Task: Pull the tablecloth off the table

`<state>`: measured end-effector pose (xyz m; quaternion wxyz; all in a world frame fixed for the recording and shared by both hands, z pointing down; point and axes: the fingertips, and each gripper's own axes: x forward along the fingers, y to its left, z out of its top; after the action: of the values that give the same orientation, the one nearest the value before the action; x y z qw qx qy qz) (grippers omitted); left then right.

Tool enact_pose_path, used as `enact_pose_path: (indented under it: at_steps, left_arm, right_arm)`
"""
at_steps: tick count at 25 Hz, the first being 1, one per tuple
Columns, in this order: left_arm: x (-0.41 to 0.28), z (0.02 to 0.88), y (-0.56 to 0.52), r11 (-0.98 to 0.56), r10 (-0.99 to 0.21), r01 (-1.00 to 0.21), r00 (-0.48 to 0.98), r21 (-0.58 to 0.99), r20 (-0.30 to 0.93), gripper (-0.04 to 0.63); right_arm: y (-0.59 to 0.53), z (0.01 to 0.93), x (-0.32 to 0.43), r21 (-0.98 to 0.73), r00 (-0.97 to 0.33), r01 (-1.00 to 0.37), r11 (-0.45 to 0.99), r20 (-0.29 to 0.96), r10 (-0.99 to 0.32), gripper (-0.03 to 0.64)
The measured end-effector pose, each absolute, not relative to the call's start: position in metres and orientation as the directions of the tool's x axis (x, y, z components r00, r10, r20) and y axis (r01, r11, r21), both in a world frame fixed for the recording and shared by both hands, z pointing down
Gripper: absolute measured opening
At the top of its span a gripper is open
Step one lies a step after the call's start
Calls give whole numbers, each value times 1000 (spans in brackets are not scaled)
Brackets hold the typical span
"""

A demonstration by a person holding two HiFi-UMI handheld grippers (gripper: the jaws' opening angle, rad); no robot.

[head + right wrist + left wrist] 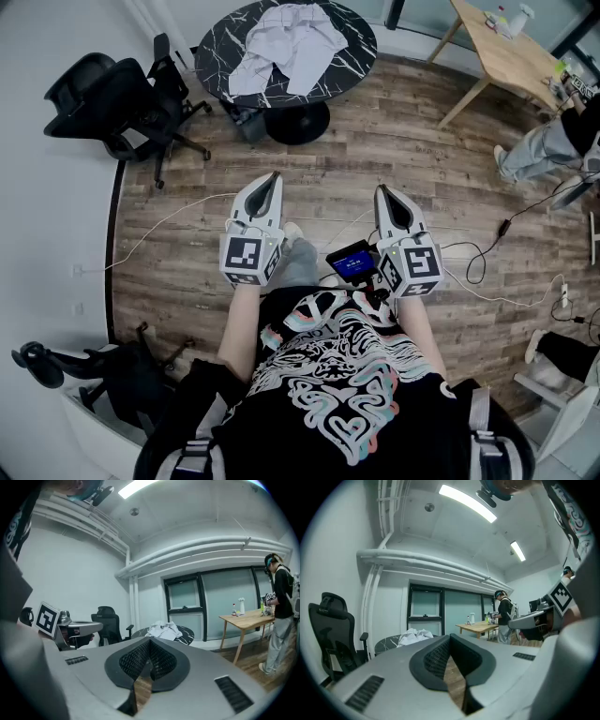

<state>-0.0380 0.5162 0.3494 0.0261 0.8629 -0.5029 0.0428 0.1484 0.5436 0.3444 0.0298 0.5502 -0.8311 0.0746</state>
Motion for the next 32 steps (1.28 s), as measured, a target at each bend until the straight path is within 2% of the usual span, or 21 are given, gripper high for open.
enact_pose_path:
  at_steps: [3, 9, 11, 15, 25, 32]
  left_arm:
    - [-27, 347, 520, -510, -859, -853, 499, -113, 112, 20]
    - [-11, 347, 524, -536, -844, -831, 521, -148, 128, 20]
    - [-12, 347, 523, -532, -844, -842, 520, -86, 128, 20]
    - [-23, 346, 520, -510, -846, -849, 524, 136, 99, 18]
    - [-34, 343, 520, -483, -867, -875, 485, 49, 116, 20]
    - [-45, 337, 486, -424, -893, -901, 432, 88, 125, 18]
  right_arm:
    - [550, 348, 152, -96, -388, -921, 377, 133, -912, 26]
    - [555, 345, 162, -87, -364, -930, 356, 114, -924, 26]
    - [555, 345, 163, -83, -366, -930, 359, 114, -923, 26]
    - [556, 348, 164, -92, -379, -924, 370, 109, -919, 26]
    - [547, 344, 155, -112, -406, -912, 396, 92, -909, 26]
    - [525, 339, 167, -115, -382, -921, 373, 62, -922, 26]
